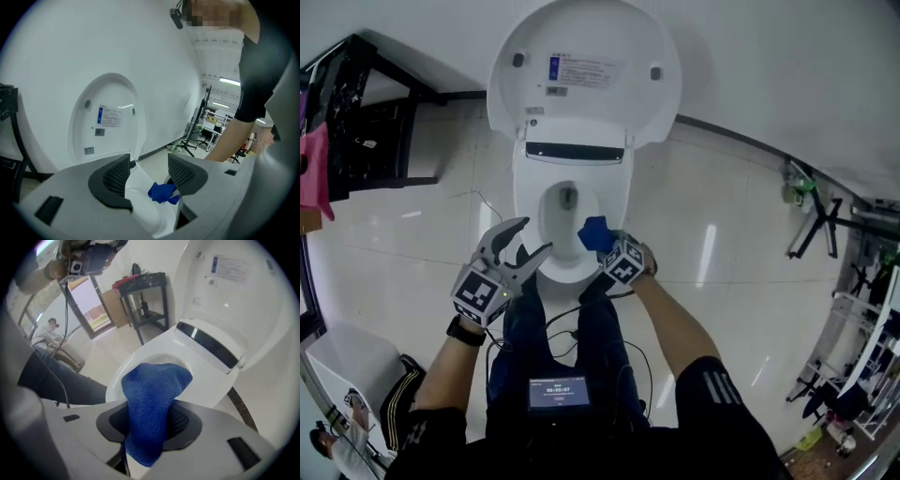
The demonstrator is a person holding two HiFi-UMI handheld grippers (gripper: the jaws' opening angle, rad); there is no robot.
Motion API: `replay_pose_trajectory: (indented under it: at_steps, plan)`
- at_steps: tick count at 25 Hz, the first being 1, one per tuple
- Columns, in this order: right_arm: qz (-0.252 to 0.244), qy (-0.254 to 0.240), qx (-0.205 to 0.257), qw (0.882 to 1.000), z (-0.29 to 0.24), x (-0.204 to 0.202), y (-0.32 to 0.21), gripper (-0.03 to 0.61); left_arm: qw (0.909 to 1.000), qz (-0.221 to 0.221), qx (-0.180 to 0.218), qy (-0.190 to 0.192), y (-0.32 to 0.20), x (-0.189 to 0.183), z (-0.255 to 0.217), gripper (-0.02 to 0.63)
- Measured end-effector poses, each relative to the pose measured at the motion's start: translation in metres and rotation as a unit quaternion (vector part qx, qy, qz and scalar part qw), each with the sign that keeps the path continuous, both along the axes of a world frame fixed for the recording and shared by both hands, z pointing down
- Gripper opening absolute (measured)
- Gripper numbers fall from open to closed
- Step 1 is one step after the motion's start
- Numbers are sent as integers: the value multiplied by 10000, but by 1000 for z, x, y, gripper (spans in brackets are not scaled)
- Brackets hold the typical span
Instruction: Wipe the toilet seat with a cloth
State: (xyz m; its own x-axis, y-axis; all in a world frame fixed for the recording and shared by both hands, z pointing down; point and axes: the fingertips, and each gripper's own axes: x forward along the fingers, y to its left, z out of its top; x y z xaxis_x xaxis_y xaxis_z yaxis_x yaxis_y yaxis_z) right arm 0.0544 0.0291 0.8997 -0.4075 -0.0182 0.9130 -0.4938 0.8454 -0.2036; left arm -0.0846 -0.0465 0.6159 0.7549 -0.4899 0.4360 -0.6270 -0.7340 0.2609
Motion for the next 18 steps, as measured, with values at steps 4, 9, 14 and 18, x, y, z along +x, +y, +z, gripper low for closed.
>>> replay_pose_trajectory:
  at_steps: [4, 9, 14, 18]
  plan:
    - [653, -301, 272, 9970, -68, 12, -30, 169, 9996, 11, 293, -42, -5, -14, -36, 255]
    - [1027, -627, 933, 9883, -169, 15, -69, 168, 9980, 59, 634, -44, -8, -26, -87, 255]
    - [1306, -1146, 1572, 9722, -264, 10, -88, 167, 9948, 99, 1012, -33, -9, -28, -142, 255]
    - [1625, -1657, 1952, 9529, -331, 8, -90, 167, 9919, 180, 1254, -7, -6, -25, -181, 255]
